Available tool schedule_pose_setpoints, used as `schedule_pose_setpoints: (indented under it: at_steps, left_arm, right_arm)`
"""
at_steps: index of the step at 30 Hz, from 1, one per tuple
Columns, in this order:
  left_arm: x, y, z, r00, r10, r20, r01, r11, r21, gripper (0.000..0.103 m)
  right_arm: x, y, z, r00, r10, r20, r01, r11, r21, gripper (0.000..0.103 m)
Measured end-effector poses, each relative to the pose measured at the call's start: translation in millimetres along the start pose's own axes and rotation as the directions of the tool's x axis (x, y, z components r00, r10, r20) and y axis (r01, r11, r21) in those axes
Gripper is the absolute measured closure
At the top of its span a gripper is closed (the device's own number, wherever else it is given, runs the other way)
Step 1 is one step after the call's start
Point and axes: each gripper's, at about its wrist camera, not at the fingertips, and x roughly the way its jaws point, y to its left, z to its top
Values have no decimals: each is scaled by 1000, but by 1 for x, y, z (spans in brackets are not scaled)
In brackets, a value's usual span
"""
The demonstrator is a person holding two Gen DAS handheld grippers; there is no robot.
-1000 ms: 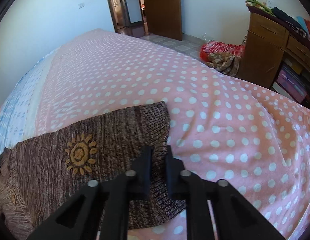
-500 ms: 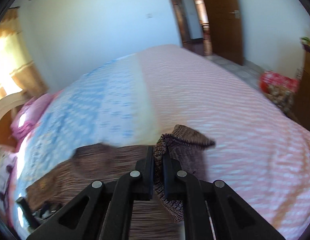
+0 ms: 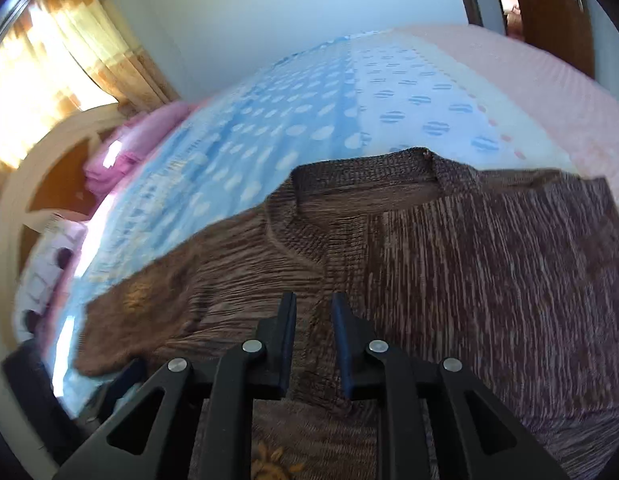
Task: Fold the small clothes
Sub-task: 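Grasp the sweater sleeve with the right tool and fold it across the body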
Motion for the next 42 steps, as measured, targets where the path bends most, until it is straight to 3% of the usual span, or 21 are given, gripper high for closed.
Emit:
schedule_pose_setpoints:
  at_steps: [4,8,11,14,20,23,25,26,27,33,35,38,40,42]
  left_arm:
    - [-1,1,0,1000,-6,5,6,1000,-5,0]
    - [0,1,0,1000,-6,5,6,1000,-5,0]
    - [0,1,0,1000,-5,5,5,1000,-5,0]
    - [0,1,0,1000,-5,5,5,1000,-4,0]
    - [0,2,-1,1000,-7,6,8,1000,-6,0]
    - [1,2,-1,1000,-3,3,3,1000,-5,0]
    - [1,1,-1,1000,-1,1,1,1000,-4,0]
    - [2,1,-1,1000,3,-2,-3,1000,-2,0]
    - [2,0,-1,1000,7,-5,-7,1000,1,0]
    - [-7,3,-1,999,28,-40,-27,999,41,0]
    - [-25,20,-3,996,88,-26,-89,996,-16,0]
    - [-55,68,-7,994,108,33,-100,978,-184,0]
    - [-73,109,-8,984,169,62,-142,940,-311,0]
    - [-85,151,-5,966,252,65,-203,885,-418,2]
  right_arm:
    - [-35,-28,2,992,-94,85,90,995,50,84]
    - [-20,-21,-6,995,-92,23,92,996,-13,84]
    - [5,-12,-24,996,-46,-82,42,998,-49,84]
    - [9,-3,-40,995,-77,-65,69,991,-119,84]
    - [-3,-5,-44,992,-78,-98,64,988,-138,84]
    - [-25,-6,-44,994,-108,-12,106,988,-113,83]
    - [-32,-10,-48,980,-192,55,197,974,-112,68]
    - [-30,-13,-52,965,-249,77,257,959,-119,48]
    - [-27,-16,-56,957,-278,85,287,951,-118,36]
    - [-20,-17,-68,948,-304,97,315,939,-138,33]
    - [-24,-19,-69,952,-284,110,297,947,-125,33]
    - [-28,-26,-69,962,-245,123,257,962,-93,33]
    - [-28,-26,-69,964,-235,127,246,966,-85,33]
    - [-28,-25,-69,963,-237,127,249,965,-87,33]
